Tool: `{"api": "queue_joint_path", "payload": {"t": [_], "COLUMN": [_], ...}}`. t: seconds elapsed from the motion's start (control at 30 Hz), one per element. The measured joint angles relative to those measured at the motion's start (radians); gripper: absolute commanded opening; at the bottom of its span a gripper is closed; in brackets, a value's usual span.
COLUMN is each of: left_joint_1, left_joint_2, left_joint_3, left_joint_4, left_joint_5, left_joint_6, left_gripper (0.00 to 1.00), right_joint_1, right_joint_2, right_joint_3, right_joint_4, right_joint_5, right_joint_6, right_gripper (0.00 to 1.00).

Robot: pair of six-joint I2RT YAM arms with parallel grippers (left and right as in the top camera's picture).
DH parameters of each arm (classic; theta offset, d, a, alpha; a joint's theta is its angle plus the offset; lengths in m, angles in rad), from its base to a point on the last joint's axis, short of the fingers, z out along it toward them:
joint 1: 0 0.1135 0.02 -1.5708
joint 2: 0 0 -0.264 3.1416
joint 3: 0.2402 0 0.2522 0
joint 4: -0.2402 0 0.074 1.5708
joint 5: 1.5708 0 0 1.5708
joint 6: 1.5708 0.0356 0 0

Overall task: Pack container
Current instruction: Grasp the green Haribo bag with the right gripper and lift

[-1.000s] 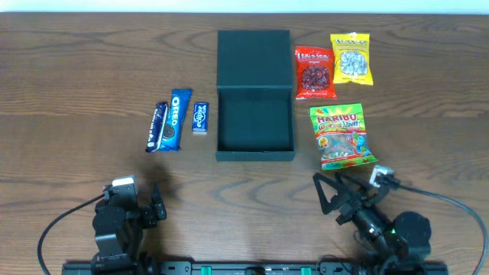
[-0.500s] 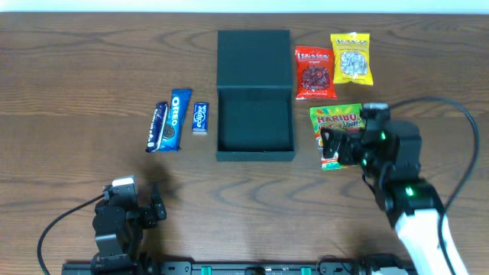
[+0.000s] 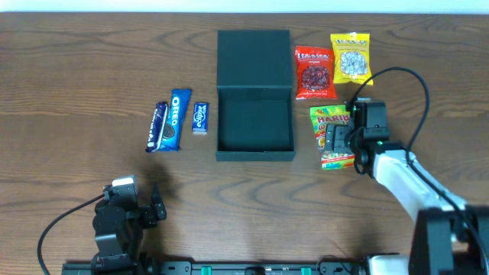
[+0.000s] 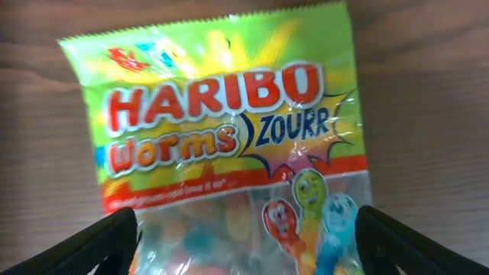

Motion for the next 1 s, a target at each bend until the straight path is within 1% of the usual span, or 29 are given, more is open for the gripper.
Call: {"api": "queue_joint_path", "payload": {"t": [0.07, 0.1, 0.13, 0.17, 0.2, 0.23, 0.27, 0.3, 0.33, 0.37, 0.63, 0.8, 0.9, 0.97, 1.0], "left_joint_1": [0.0, 0.0, 0.0, 0.0, 0.0, 0.0, 0.0, 0.0, 0.0, 0.0, 0.0, 0.0, 0.0, 0.0, 0.0], "left_joint_2": [0.0, 0.0, 0.0, 0.0, 0.0, 0.0, 0.0, 0.0, 0.0, 0.0, 0.0, 0.0, 0.0, 0.0, 0.0], "left_joint_3": [0.0, 0.0, 0.0, 0.0, 0.0, 0.0, 0.0, 0.0, 0.0, 0.0, 0.0, 0.0, 0.0, 0.0, 0.0], "left_joint_4": [0.0, 0.0, 0.0, 0.0, 0.0, 0.0, 0.0, 0.0, 0.0, 0.0, 0.0, 0.0, 0.0, 0.0, 0.0], "left_joint_5": [0.0, 0.0, 0.0, 0.0, 0.0, 0.0, 0.0, 0.0, 0.0, 0.0, 0.0, 0.0, 0.0, 0.0, 0.0], "left_joint_6": [0.0, 0.0, 0.0, 0.0, 0.0, 0.0, 0.0, 0.0, 0.0, 0.0, 0.0, 0.0, 0.0, 0.0, 0.0], "left_gripper": [0.95, 0.95, 0.95, 0.95, 0.95, 0.95, 0.95, 0.95, 0.95, 0.95, 0.95, 0.95, 0.95, 0.95, 0.95], "right_joint_1": [0.0, 0.0, 0.0, 0.0, 0.0, 0.001, 0.002, 0.004, 0.006, 0.006, 0.006, 0.006, 0.006, 0.009, 0.02], "right_joint_2": [0.055, 0.07, 0.079, 0.089, 0.098, 0.109, 0.117, 0.122, 0.127, 0.127, 0.124, 0.072, 0.001, -0.068, -0.143], "right_joint_3": [0.0, 0.001, 0.006, 0.012, 0.019, 0.027, 0.033, 0.037, 0.042, 0.043, 0.052, 0.056, 0.056, 0.059, 0.069], "right_joint_4": [0.018, 0.031, 0.041, 0.049, 0.052, 0.057, 0.059, 0.061, 0.066, 0.066, 0.055, -0.079, -0.171, -0.196, -0.212], "right_joint_5": [0.002, 0.0, -0.001, 0.0, 0.0, -0.001, -0.003, -0.004, -0.002, -0.002, -0.009, -0.039, -0.061, -0.07, -0.076], "right_joint_6": [0.0, 0.0, -0.003, 0.0, -0.009, -0.006, -0.006, -0.01, -0.007, -0.008, -0.001, 0.035, 0.047, 0.048, 0.05], "right_gripper": [0.84, 0.8, 0.73, 0.63, 0.56, 0.47, 0.3, 0.22, 0.09, 0.01, 0.01, 0.01, 0.01, 0.01, 0.01]}}
